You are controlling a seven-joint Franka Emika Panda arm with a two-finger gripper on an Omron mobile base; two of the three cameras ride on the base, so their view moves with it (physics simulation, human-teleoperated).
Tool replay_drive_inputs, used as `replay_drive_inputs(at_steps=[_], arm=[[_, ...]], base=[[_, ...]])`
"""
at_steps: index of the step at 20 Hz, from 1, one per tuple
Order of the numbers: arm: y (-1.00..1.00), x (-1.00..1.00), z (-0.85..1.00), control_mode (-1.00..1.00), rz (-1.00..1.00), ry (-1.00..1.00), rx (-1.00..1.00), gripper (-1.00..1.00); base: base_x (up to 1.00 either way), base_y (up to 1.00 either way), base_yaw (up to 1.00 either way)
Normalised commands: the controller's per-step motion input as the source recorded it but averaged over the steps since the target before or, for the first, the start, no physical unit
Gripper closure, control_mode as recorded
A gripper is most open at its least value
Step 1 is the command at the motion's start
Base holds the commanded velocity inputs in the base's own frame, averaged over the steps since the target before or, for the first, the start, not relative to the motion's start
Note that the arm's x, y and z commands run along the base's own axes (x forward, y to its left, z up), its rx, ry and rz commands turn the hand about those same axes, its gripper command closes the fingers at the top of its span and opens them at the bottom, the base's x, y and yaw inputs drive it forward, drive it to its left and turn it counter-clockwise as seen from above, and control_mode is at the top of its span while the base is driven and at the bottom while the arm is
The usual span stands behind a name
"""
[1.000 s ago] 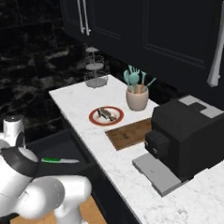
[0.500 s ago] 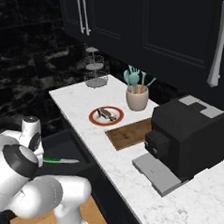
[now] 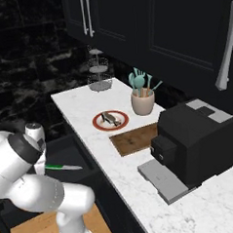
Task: Pick up the knife from the drawer and place it on the cutting board. Then place the meat from the plate to the cutting board.
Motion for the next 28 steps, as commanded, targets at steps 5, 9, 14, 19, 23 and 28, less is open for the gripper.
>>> replay_drive_inputs(at_steps=[5,9,14,19,23,28], arm=[[0.0,0.25,-0.07,-1.0,-0.22,0.11,-0.04,-1.0],[0.0,0.44,-0.11,-1.0,-0.17,0.13,0.0,-1.0],[0.0,0.27,-0.3,-1.0,-0.2,0.1,-0.01,-1.0],[0.0,0.2,-0.31,-1.0,-0.2,0.02,-0.11,-1.0],[0.01,0.17,-0.32,-1.0,-0.13,0.0,-0.17,-1.0],[0.06,0.29,-0.17,-1.0,-0.1,0.0,-0.12,-1.0]], base=[[0.0,0.0,0.0],[0.0,0.0,0.0],[0.0,0.0,0.0],[0.0,0.0,0.0],[0.0,0.0,0.0],[0.0,0.0,0.0]])
